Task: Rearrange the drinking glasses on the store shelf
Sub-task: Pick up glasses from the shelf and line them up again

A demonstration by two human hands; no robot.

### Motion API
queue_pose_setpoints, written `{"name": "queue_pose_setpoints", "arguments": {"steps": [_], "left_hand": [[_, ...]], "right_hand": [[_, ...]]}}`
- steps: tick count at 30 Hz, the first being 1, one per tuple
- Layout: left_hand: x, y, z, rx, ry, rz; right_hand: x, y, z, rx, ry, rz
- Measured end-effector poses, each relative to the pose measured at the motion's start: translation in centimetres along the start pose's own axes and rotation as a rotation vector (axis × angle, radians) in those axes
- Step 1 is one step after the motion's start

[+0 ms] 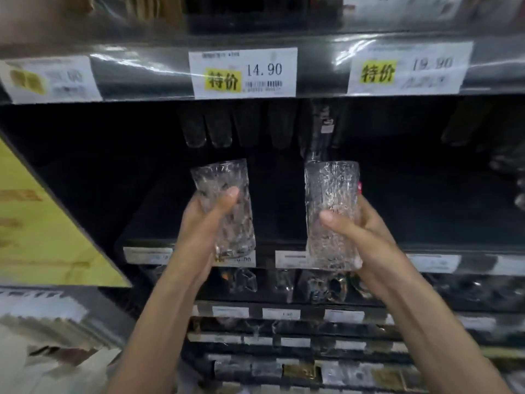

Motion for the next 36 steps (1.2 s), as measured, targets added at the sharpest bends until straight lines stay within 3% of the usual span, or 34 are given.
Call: {"name": "queue_pose_setpoints", "arguments": {"steps": [5,12,28,36], "left_hand": [[2.6,1.2,-0.1,0.009,-0.052,-0.101],[7.0,3.2,-0.9,0.128,-0.119,-0.188],[10.9,5.8,-2.3,0.292,-0.160,-0.074],[13.1,5.6,-3.4,0.407,-0.141,0.067]], "right_hand": [[0.1,0.5,-0.8,-0.129,0.064,0.189],[1.9,1.7,-1.5,-0.147,0.148,0.301],[4.3,6.8,-0.7,-0.401,0.143,0.330],[8.0,10.3,-0.9,-0.528,0.020,0.402]]}}
Point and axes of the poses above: each hand's wrist, its own x-axis towards the middle knuckle, its own y-axis out of the back of the hand, z = x × y, the point moved 2 cm from there along x, towards the middle knuckle, and after that the axes turned 8 degrees about -z, right-handed, at the moved point
